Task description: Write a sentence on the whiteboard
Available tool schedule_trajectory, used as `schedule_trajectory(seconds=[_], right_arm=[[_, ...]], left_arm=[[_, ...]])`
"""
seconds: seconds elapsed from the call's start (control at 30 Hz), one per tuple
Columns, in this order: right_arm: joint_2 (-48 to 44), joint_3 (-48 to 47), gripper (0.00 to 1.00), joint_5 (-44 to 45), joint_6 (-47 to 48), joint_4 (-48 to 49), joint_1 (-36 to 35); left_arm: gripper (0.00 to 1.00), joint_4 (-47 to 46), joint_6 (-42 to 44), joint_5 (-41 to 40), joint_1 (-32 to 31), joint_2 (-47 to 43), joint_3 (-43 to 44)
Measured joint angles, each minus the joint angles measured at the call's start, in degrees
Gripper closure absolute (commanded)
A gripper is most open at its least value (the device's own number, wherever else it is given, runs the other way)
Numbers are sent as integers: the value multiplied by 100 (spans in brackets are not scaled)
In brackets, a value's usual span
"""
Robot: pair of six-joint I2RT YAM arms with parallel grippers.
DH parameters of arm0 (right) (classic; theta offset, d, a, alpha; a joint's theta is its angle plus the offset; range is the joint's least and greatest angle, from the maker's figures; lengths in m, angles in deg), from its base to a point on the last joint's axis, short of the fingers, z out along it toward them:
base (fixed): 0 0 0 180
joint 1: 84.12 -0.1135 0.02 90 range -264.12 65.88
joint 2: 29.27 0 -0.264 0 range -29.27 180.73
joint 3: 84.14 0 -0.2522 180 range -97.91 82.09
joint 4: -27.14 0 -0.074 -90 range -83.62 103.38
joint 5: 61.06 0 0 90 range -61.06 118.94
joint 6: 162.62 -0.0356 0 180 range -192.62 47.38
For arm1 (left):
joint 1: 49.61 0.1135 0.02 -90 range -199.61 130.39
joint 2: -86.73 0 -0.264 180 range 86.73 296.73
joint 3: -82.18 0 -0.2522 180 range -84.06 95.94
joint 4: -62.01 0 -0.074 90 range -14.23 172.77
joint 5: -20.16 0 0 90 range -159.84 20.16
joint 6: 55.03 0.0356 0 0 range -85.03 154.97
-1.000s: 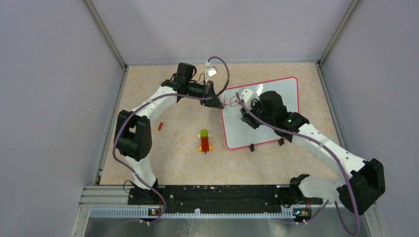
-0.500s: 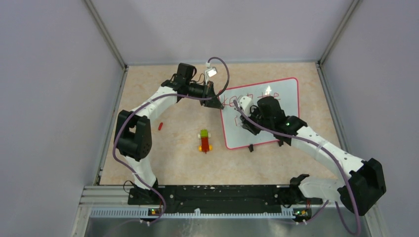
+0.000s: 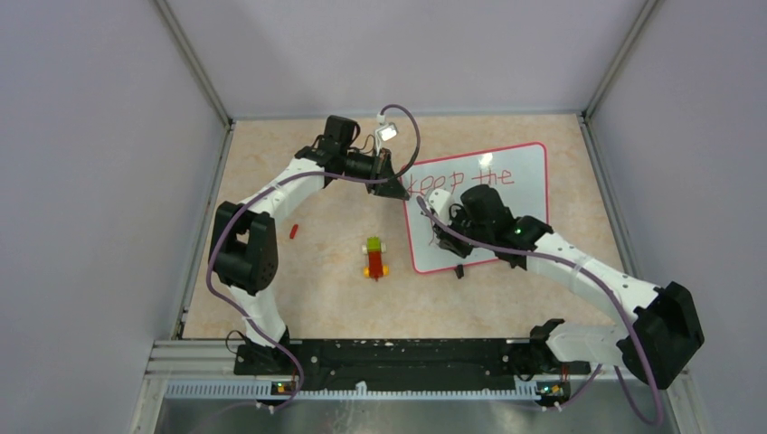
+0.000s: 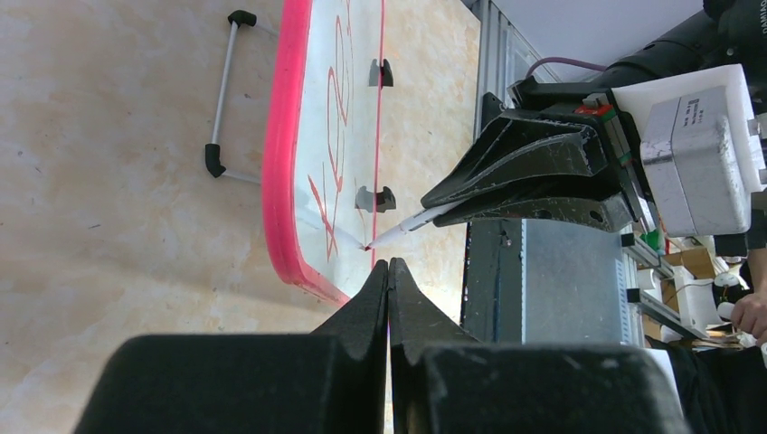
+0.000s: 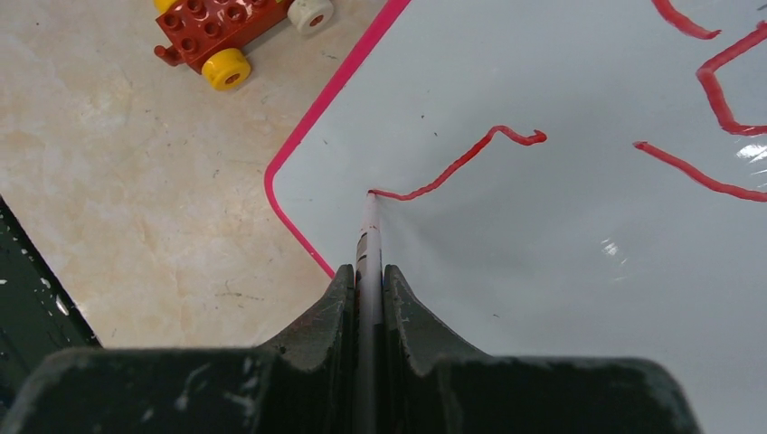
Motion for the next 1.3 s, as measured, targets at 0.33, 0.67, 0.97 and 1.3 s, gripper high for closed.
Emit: schedule_trajectory(seconds=[0.33,0.67,0.97,1.3], right_arm=[[4,-476,100,-111,-52,-24,-4],[205,-503,100,216,-55,39,-4],[26,-492,100,546,-7,-22,33],[-109,-492,100,612,61,-212,138]], left_arm=[[100,0,13,0,-4,0,0],[100,0,48,0,-4,0,0],[100,2,52,-2,-4,0,0],[100,2,52,-4,-4,0,0]])
